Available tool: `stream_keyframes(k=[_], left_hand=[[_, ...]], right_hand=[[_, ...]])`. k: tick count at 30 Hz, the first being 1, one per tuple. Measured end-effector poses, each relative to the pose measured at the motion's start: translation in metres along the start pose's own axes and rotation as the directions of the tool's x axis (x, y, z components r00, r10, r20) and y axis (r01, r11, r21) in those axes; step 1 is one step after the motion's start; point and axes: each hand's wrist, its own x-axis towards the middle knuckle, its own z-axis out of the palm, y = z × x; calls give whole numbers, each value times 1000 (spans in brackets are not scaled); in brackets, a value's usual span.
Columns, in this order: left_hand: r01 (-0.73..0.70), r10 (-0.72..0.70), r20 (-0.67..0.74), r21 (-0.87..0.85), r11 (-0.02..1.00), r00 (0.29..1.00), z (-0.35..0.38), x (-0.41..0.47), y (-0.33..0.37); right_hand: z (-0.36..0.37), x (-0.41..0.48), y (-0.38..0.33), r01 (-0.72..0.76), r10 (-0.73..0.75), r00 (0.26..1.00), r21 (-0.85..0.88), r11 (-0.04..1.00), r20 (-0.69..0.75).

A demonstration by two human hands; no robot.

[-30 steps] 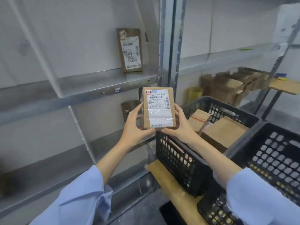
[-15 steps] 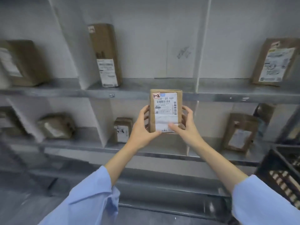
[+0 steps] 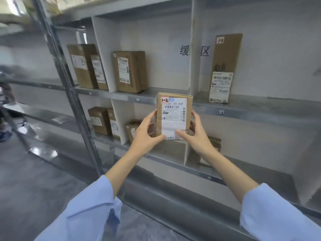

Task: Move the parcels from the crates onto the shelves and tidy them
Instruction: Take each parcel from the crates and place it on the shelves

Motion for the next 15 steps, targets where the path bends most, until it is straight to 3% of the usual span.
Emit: stream_keyframes(k=[6, 15], left_hand=[[12, -12, -20, 16, 1000, 1000, -60, 15, -40], [-8, 8, 11, -40, 999, 1000, -84, 73, -76]], right_hand=[[71, 34, -5, 15, -15, 1000, -36, 999, -5], [97, 94, -6, 104, -119, 987, -133, 986, -110]])
